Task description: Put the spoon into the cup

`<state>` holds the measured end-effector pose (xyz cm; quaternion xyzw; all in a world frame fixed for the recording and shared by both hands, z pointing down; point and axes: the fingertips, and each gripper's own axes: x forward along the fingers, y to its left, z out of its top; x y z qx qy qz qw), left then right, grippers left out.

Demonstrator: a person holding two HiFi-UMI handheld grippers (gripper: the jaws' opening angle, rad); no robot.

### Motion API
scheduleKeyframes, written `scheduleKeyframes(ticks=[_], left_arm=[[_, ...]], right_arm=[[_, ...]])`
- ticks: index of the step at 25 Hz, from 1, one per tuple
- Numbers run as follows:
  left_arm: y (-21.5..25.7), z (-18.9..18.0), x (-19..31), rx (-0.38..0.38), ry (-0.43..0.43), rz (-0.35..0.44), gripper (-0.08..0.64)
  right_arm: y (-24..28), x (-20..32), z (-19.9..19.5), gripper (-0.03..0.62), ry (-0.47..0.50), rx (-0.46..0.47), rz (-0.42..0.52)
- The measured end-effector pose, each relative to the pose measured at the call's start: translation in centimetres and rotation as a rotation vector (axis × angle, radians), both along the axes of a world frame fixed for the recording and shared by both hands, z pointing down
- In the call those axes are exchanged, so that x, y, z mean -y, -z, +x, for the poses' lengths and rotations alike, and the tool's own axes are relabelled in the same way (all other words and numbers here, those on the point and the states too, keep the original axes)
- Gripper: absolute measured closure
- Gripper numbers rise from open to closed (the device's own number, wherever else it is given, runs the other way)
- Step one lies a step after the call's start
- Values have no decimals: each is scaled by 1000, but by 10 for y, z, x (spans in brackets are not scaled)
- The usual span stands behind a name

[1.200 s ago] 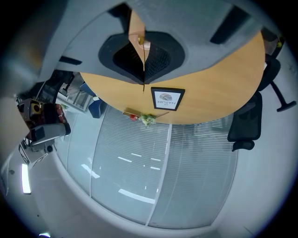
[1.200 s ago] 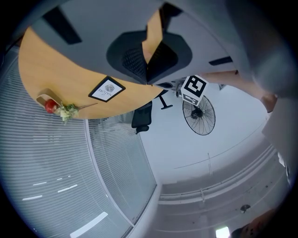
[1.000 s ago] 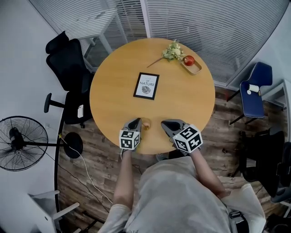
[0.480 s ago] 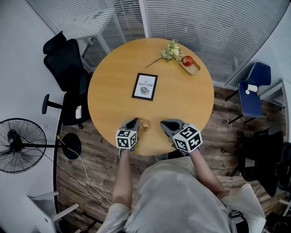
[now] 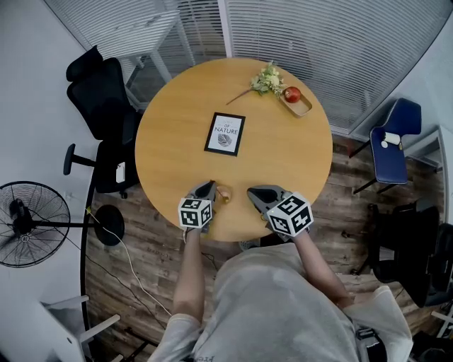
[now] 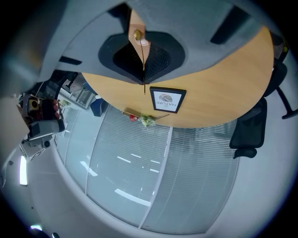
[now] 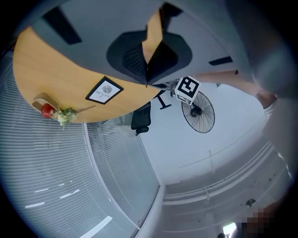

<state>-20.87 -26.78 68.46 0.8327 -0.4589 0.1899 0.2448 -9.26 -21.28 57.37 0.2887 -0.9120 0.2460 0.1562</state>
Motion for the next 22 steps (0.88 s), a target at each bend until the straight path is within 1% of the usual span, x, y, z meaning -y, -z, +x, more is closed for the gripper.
scheduleKeyframes(ticks=[15, 22], left_arm=[[-3, -4, 3, -23, 45, -8, 548], [1, -3, -2, -33, 39, 0, 546]], right_arm=[[4, -6, -1, 595, 21, 0, 3], [3, -11, -3, 595, 24, 16, -7]])
